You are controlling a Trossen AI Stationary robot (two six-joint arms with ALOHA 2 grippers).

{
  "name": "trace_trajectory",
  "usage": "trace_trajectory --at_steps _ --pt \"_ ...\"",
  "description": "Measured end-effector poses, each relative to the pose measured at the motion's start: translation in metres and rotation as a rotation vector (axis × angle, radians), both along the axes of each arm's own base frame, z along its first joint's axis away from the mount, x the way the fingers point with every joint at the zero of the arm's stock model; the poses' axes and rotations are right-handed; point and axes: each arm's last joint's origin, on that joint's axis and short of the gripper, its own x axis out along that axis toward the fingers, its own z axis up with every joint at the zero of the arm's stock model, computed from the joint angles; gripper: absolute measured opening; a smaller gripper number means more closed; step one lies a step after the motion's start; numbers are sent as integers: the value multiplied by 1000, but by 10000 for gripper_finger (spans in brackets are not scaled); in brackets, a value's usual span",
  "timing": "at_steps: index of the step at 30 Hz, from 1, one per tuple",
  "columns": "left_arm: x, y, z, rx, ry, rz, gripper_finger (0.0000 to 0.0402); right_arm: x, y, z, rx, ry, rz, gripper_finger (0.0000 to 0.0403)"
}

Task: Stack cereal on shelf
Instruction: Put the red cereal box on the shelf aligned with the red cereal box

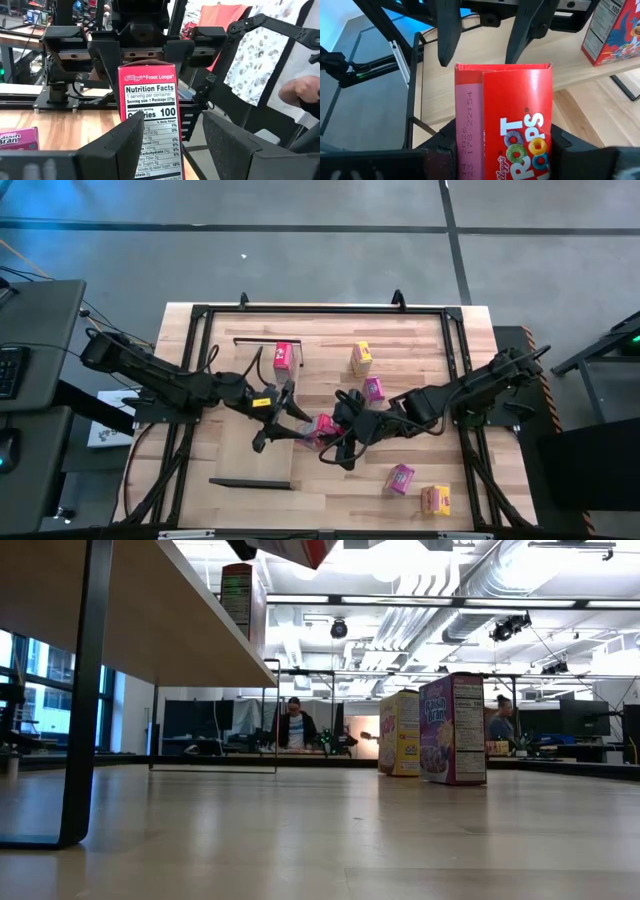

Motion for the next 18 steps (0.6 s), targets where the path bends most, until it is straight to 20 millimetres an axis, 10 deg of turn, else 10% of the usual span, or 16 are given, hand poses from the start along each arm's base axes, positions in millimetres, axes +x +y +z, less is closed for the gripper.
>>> trace_trajectory --at_steps 18 --pt "6 0 -7 32 8 88 268 0 0 -1 11 0 -11 142"
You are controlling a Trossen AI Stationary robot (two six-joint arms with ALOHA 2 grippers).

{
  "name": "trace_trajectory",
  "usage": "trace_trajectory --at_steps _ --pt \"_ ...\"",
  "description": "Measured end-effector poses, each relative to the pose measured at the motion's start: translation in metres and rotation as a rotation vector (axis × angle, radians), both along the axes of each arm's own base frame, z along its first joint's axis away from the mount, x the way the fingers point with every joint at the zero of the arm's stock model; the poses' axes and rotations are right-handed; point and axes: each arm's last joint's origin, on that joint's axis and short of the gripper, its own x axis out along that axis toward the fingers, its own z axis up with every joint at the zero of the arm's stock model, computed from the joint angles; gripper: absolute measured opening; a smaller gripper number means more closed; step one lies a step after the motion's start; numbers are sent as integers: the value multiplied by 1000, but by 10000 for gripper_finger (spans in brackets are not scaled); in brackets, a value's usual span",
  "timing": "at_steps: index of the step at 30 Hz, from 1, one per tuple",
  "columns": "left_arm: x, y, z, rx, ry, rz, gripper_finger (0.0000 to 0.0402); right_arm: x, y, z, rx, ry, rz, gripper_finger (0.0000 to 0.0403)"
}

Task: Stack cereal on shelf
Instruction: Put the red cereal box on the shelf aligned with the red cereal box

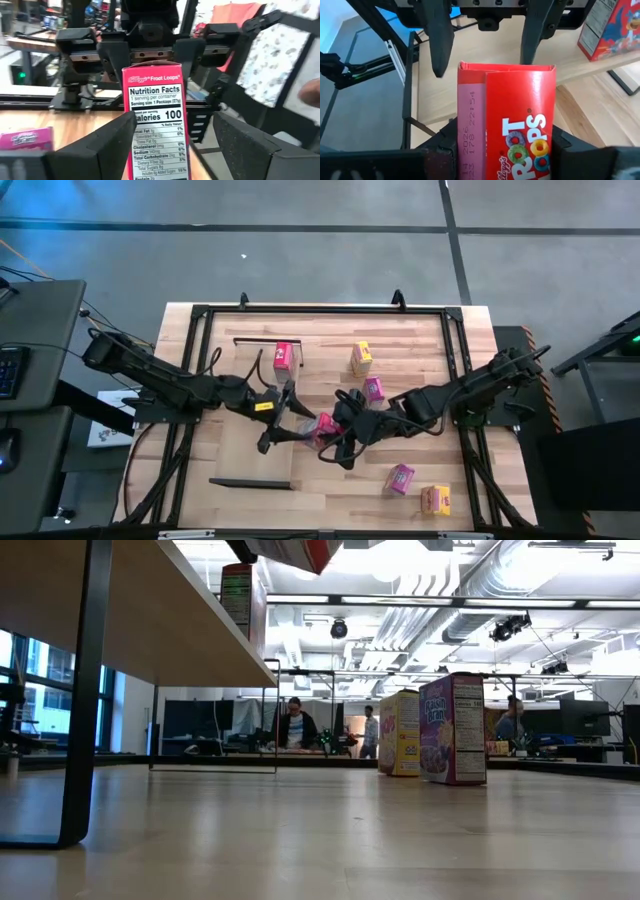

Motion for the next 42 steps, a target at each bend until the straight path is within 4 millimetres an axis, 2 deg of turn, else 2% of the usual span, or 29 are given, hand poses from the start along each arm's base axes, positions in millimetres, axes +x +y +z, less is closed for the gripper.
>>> trace_trajectory --at_steps 11,17,26,30,35,39,42 --pt "3 3 -5 -10 38 115 274 3 1 5 26 -54 -8 142" --pt "4 1 -7 -39 43 27 274 4 -2 5 24 -55 -7 142" --pt "6 4 -11 -99 83 17 268 6 -3 9 6 -88 10 142" --pt "7 6 -11 -106 86 20 236 6 -4 8 -7 -83 -5 142" --pt "6 6 -11 -101 83 17 165 6 -5 8 -20 -79 -5 146" --pt "7 7 -10 -91 72 25 123 3 -5 11 -31 -89 5 171" --pt "4 10 -7 -89 77 37 120 -2 -7 19 -52 -79 21 198"
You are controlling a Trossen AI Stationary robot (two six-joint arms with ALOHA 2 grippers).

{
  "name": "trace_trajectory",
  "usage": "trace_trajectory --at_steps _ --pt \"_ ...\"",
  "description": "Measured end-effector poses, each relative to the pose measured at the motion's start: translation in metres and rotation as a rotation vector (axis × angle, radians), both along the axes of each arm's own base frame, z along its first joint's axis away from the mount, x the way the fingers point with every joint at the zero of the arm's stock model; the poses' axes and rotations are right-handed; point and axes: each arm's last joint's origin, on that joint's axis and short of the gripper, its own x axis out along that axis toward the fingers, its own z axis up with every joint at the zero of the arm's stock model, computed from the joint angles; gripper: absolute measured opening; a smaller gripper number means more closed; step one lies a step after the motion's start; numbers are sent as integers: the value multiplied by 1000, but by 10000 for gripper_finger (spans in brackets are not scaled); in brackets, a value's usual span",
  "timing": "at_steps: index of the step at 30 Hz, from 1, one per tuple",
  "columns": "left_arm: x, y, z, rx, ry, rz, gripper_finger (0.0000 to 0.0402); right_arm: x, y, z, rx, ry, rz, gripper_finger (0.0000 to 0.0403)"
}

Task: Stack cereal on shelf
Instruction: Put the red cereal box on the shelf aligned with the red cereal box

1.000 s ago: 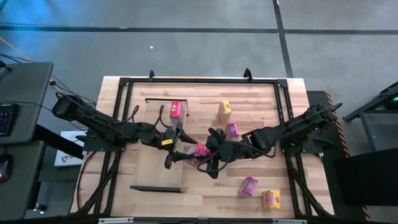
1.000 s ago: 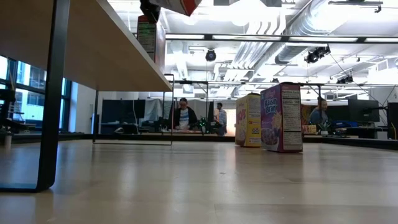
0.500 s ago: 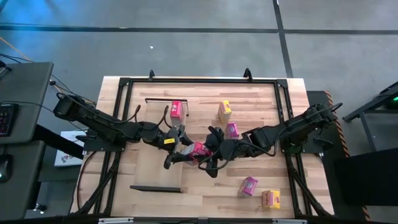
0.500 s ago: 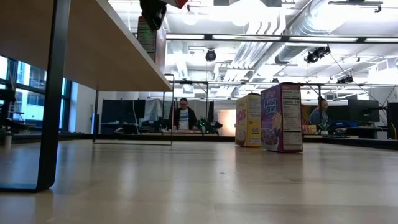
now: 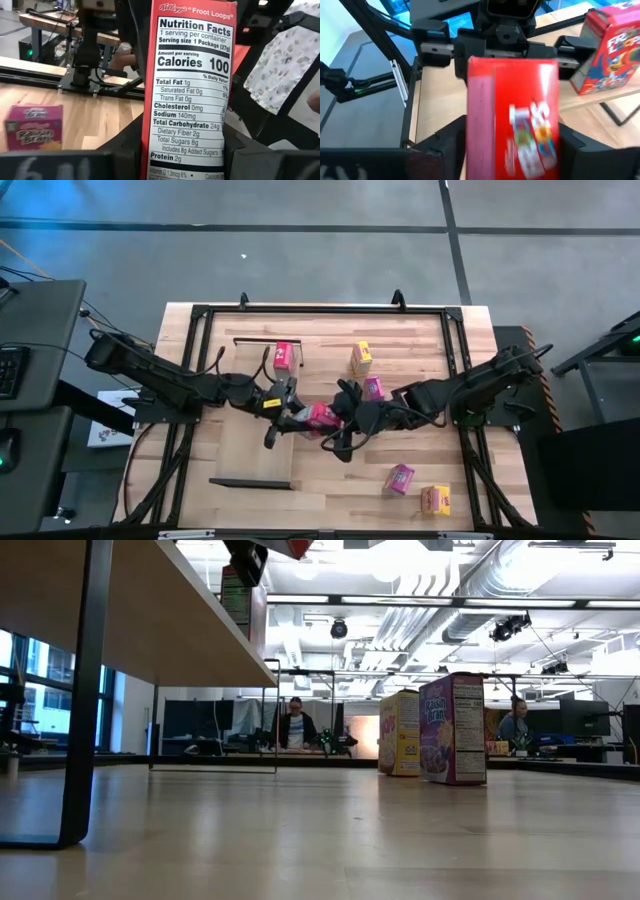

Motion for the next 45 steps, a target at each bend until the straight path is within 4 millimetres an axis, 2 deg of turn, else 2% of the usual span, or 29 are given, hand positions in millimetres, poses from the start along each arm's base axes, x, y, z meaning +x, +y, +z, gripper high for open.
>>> trace_trajectory --at_steps 4,9,11,15,19,21,24,28,34,37,45 --pt "-15 6 8 14 63 9 137 -13 -5 15 -22 46 2 226" --pt "-48 11 24 46 131 27 142 -30 -5 21 -84 140 -18 236" --pt "-63 11 30 51 107 50 138 -35 -5 20 -114 162 -35 236" --pt "-93 11 27 59 49 143 132 -49 -4 16 -128 239 -97 236" --pt "-126 15 34 42 -130 209 132 -64 2 12 -133 304 -146 236" --pt "-137 16 32 59 -205 259 132 -71 5 12 -159 306 -183 236" --pt "-148 22 21 101 -241 440 132 -81 10 10 -198 311 -237 236" --pt "-150 30 3 118 -237 721 132 -93 16 8 -247 295 -314 236" --pt "-138 35 -20 102 -130 971 132 -102 17 8 -275 247 -419 236" --pt "-131 34 -28 131 -85 1016 131 -101 17 8 -274 239 -424 236" --pt "-119 26 -44 156 -23 1005 131 -101 16 8 -281 233 -429 236"
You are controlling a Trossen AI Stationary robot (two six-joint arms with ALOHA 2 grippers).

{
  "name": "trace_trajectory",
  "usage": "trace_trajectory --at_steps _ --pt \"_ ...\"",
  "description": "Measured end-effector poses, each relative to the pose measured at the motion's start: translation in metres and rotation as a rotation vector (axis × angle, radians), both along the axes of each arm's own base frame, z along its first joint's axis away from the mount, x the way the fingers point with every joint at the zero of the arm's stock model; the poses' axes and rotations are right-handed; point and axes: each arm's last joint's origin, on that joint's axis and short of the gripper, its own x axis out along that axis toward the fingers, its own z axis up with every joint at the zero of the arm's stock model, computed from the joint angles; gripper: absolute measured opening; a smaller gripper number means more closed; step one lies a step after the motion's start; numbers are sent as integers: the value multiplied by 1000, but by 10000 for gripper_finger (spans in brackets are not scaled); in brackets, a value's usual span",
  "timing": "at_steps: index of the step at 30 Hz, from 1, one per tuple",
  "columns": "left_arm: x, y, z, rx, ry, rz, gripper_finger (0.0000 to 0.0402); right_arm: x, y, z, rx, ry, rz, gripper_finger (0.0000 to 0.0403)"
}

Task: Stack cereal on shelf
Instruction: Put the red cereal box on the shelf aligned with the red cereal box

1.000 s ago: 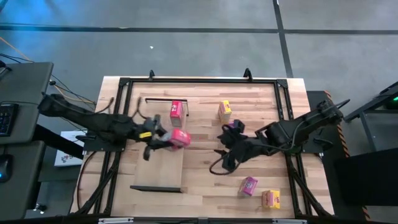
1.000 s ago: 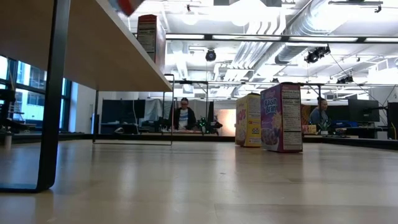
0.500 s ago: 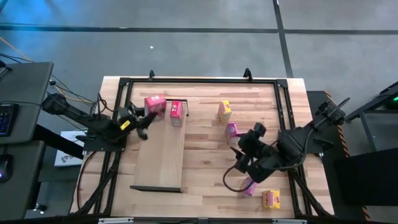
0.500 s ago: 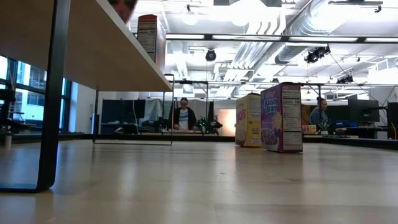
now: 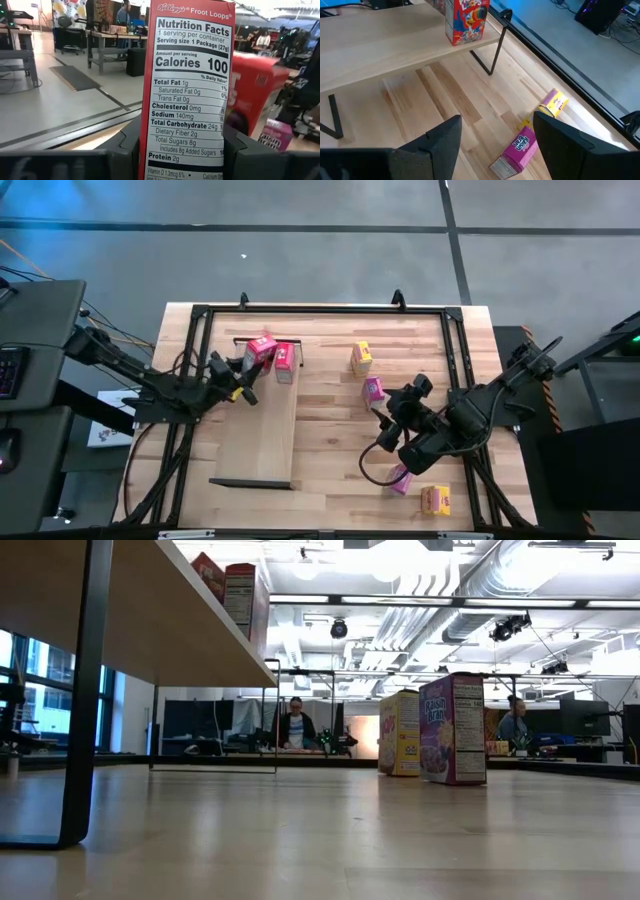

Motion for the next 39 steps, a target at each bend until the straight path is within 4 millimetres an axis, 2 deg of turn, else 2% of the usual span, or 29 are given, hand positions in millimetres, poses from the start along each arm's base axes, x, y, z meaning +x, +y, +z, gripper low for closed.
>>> trace_trajectory --at_steps 8,14,22,33,39 --pt "7 -1 -13 20 61 103 146 2 1 1 13 -18 0 236" --pt "9 -2 -15 3 51 110 151 2 1 1 13 -18 0 236" --pt "10 -3 -16 17 73 71 162 2 1 1 13 -18 0 236" --pt "8 -9 -16 89 143 1 219 2 1 0 15 -19 0 236" --pt "2 -12 -5 94 109 -19 231 2 2 1 18 -23 1 236"
